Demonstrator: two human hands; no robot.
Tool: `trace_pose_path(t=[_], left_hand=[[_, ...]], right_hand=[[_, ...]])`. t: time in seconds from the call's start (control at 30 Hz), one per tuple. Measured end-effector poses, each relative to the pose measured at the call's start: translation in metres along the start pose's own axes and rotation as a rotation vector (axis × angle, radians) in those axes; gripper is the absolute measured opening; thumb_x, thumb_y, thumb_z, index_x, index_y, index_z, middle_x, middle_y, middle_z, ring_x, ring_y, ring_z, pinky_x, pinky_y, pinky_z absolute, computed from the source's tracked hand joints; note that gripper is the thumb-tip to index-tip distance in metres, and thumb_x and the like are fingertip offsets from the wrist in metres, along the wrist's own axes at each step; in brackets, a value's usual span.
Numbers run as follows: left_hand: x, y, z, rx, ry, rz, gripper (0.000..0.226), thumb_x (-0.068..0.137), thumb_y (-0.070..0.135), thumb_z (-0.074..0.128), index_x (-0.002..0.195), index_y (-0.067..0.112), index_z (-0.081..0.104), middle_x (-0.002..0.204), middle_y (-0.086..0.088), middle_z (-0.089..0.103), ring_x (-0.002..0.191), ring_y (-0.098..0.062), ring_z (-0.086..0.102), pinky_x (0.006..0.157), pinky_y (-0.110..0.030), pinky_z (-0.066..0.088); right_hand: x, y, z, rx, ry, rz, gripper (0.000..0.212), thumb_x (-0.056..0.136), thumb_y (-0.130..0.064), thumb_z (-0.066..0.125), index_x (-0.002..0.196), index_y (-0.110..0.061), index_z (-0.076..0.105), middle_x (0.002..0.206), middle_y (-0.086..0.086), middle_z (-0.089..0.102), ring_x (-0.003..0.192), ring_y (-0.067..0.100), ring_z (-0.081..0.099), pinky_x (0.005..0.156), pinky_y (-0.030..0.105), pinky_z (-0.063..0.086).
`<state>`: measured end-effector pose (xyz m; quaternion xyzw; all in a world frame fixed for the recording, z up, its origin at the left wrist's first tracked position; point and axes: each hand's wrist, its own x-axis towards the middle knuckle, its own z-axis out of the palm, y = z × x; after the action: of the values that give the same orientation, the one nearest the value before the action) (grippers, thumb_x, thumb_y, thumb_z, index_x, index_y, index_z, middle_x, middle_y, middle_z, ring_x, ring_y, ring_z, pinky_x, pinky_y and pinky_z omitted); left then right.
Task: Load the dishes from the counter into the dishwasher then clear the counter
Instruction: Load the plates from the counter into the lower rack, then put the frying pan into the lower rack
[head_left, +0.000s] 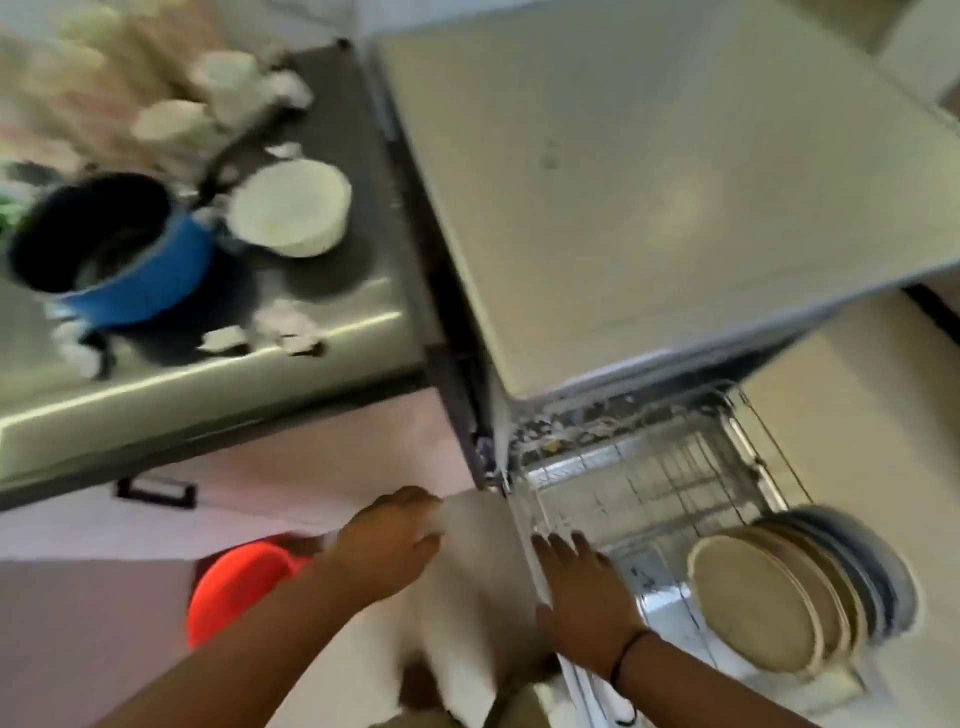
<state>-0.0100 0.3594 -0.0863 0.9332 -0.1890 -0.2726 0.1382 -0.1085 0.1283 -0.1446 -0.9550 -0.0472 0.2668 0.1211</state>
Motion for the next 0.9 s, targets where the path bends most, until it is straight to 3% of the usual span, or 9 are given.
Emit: trace_pose_path(t=[0.1, 0.2, 0.33, 0.4, 0.47, 0.53, 0.67, 0.77, 0.9], left_hand=[[-0.07, -0.048, -0.019, -0.035, 0.137, -0.106, 0.05, 0.092, 0.045, 0.046, 0.139, 0.027, 0.044, 0.145, 0.005, 0.042, 0.126, -0.015, 0.047, 0.105, -0.027, 0.037], [-0.133, -0.088, -0.03, -0.075, 0.294, -0.188, 0.049, 0.091, 0.048, 0.048, 0.136, 0.028, 0.049, 0.142, 0.007, 0.047, 0.125, -0.015, 0.049, 0.104, -0.025, 0.036], [-0.22, -0.153, -0.055, -0.103, 0.44, -0.28, 0.051, 0.089, 0.053, 0.044, 0.135, 0.034, 0.045, 0.142, 0.013, 0.044, 0.125, -0.011, 0.045, 0.105, -0.026, 0.035], [-0.267, -0.183, -0.073, -0.081, 0.518, -0.331, 0.048, 0.089, 0.05, 0.046, 0.134, 0.032, 0.048, 0.14, 0.011, 0.046, 0.125, -0.012, 0.048, 0.103, -0.027, 0.038], [-0.31, -0.217, -0.092, -0.043, 0.654, -0.378, 0.046, 0.082, 0.05, 0.05, 0.121, 0.029, 0.061, 0.125, 0.007, 0.06, 0.111, -0.013, 0.06, 0.091, -0.024, 0.048], [-0.346, -0.246, -0.112, -0.074, 0.759, -0.437, 0.046, 0.078, 0.053, 0.048, 0.111, 0.027, 0.067, 0.112, 0.006, 0.067, 0.101, -0.012, 0.066, 0.081, -0.024, 0.053], [-0.396, -0.287, -0.155, -0.1, 0.952, -0.557, 0.05, 0.084, 0.052, 0.047, 0.122, 0.024, 0.062, 0.128, 0.004, 0.06, 0.116, -0.016, 0.057, 0.096, -0.029, 0.044], [-0.416, -0.317, -0.177, -0.121, 1.047, -0.642, 0.048, 0.085, 0.05, 0.05, 0.125, 0.025, 0.059, 0.129, 0.006, 0.056, 0.117, -0.016, 0.055, 0.097, -0.029, 0.041], [-0.426, -0.357, -0.197, -0.144, 1.082, -0.747, 0.044, 0.092, 0.046, 0.053, 0.131, 0.028, 0.051, 0.135, 0.011, 0.049, 0.123, -0.009, 0.046, 0.099, -0.023, 0.034]], right_hand=[[0.01, -0.069, -0.032, -0.145, -0.002, -0.194, 0.078, 0.052, -0.049, 0.067, 0.124, -0.018, 0.062, 0.113, 0.003, 0.067, 0.104, 0.03, 0.066, 0.074, 0.04, 0.058], [0.018, -0.149, -0.054, -0.267, -0.012, -0.383, 0.083, 0.058, -0.055, 0.069, 0.132, -0.02, 0.055, 0.127, 0.005, 0.061, 0.117, 0.032, 0.059, 0.085, 0.045, 0.055], [0.015, -0.287, -0.068, -0.293, -0.067, -0.623, 0.073, 0.089, -0.045, 0.048, 0.151, -0.021, 0.017, 0.156, 0.004, 0.025, 0.146, 0.03, 0.017, 0.115, 0.046, 0.021], [0.013, -0.361, -0.065, -0.265, 0.026, -0.727, 0.069, 0.087, -0.045, 0.044, 0.149, -0.022, 0.022, 0.152, 0.004, 0.034, 0.143, 0.031, 0.025, 0.112, 0.046, 0.028], [0.016, -0.429, -0.064, -0.219, 0.062, -0.799, 0.066, 0.079, -0.047, 0.045, 0.14, -0.022, 0.036, 0.137, 0.005, 0.053, 0.129, 0.034, 0.048, 0.098, 0.047, 0.048], [0.021, -0.488, -0.074, -0.225, 0.201, -0.896, 0.067, 0.077, -0.047, 0.048, 0.137, -0.02, 0.04, 0.131, 0.004, 0.057, 0.123, 0.032, 0.055, 0.093, 0.042, 0.052], [0.032, -0.581, -0.115, -0.254, 0.26, -0.965, 0.071, 0.091, -0.042, 0.049, 0.151, -0.022, 0.018, 0.156, 0.0, 0.027, 0.146, 0.024, 0.015, 0.118, 0.037, 0.02], [0.052, -0.626, -0.135, -0.206, 0.288, -0.962, 0.069, 0.092, -0.044, 0.049, 0.151, -0.024, 0.019, 0.156, -0.002, 0.027, 0.147, 0.022, 0.014, 0.117, 0.035, 0.016], [0.088, -0.675, -0.153, -0.201, 0.309, -1.011, 0.069, 0.089, -0.047, 0.052, 0.148, -0.025, 0.024, 0.151, -0.002, 0.034, 0.144, 0.024, 0.022, 0.117, 0.037, 0.022]])
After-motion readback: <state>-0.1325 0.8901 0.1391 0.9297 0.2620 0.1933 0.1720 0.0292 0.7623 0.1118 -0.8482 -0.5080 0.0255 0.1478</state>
